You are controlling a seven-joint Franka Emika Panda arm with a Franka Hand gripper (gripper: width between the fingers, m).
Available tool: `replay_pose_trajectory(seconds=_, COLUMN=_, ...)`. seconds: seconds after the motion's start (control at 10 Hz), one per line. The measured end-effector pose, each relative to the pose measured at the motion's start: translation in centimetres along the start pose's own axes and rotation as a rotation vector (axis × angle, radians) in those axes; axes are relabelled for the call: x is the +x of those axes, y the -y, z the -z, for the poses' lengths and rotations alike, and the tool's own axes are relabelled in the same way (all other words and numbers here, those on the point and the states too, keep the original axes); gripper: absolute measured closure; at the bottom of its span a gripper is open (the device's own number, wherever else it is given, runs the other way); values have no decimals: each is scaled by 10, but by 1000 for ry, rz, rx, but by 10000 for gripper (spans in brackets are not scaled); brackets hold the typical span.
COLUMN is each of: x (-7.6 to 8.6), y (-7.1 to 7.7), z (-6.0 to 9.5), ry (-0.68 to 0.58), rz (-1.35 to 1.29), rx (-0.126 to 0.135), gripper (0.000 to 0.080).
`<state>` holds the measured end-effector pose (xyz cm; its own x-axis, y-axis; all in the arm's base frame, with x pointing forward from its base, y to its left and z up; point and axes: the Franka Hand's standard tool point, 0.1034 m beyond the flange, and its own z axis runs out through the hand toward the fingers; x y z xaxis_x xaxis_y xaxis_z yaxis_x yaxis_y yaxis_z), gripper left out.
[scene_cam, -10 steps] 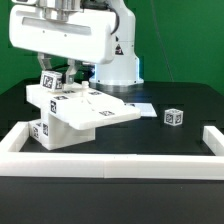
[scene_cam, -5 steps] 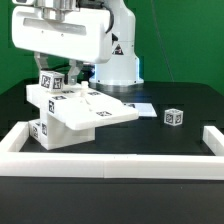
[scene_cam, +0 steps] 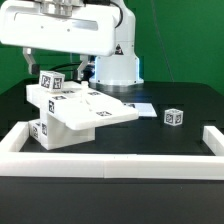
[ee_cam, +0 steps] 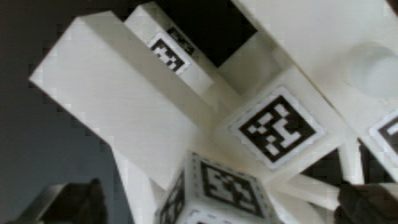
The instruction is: Assemble chair
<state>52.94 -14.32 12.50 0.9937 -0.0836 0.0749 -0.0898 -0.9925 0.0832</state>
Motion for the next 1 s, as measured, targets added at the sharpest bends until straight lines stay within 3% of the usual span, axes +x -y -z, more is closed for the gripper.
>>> replay_pose_trajectory(seconds=0.2, x=-2, y=-1, z=0, ry=9, rz=55, rx=4, gripper=150)
replay_pose_trajectory(seconds=0.4, x=-13, y=-1, z=8, ry=82, rz=43, rx=103, gripper=150)
replay_pose_trajectory(seconds=0.6, x=-21, y=1, z=12, ry=141, rz=23, rx=156, gripper=150)
replay_pose_trajectory(seconds=0.7, x=-19, y=2, z=12, ry=133, rz=27, rx=152, gripper=150)
replay_pose_trajectory(seconds=0.8, x=-16, y=1, z=9, ry=90, rz=35, rx=120, gripper=150)
replay_pose_trajectory(seconds=1.0, x=-18, y=1, z=8, ry=99, rz=33, rx=124, gripper=150)
